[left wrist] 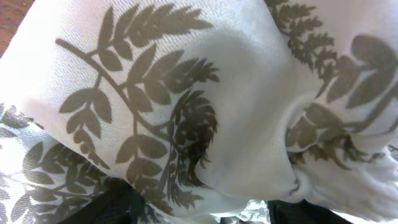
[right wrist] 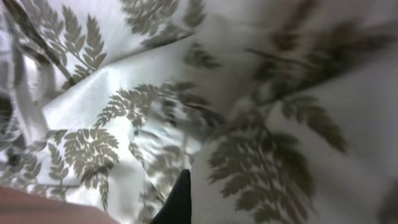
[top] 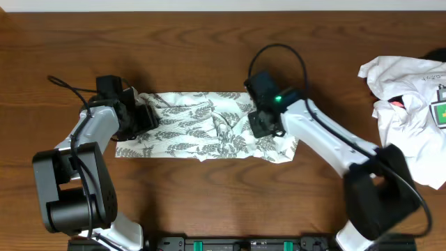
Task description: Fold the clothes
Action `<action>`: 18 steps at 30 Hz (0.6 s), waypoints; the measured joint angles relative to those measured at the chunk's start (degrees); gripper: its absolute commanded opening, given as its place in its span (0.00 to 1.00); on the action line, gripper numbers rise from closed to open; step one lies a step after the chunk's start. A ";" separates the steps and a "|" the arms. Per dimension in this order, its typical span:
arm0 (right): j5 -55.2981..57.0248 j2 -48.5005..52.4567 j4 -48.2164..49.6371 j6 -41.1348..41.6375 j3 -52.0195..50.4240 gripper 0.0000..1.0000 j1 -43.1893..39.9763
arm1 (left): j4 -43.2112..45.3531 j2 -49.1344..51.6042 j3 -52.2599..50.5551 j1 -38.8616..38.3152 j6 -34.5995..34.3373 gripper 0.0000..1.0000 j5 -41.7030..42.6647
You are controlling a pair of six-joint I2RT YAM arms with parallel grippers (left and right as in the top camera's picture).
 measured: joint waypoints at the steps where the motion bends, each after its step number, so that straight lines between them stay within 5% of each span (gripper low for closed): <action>1: 0.42 -1.44 -0.70 0.02 0.00 0.01 -0.81 | 0.00 0.00 0.00 0.00 0.00 0.66 -0.02; 4: 1.60 -5.75 -3.21 0.04 0.46 0.01 -4.98 | 0.02 0.00 0.00 0.00 0.00 0.67 -0.39; 11: 0.83 -7.82 -7.82 -0.44 1.22 0.01 -13.00 | -0.72 0.00 0.79 -0.02 0.24 0.98 -0.52; 18: -0.31 -7.82 -8.87 -0.59 1.22 0.01 -15.32 | -6.29 -2.27 1.03 0.24 0.15 0.98 -1.68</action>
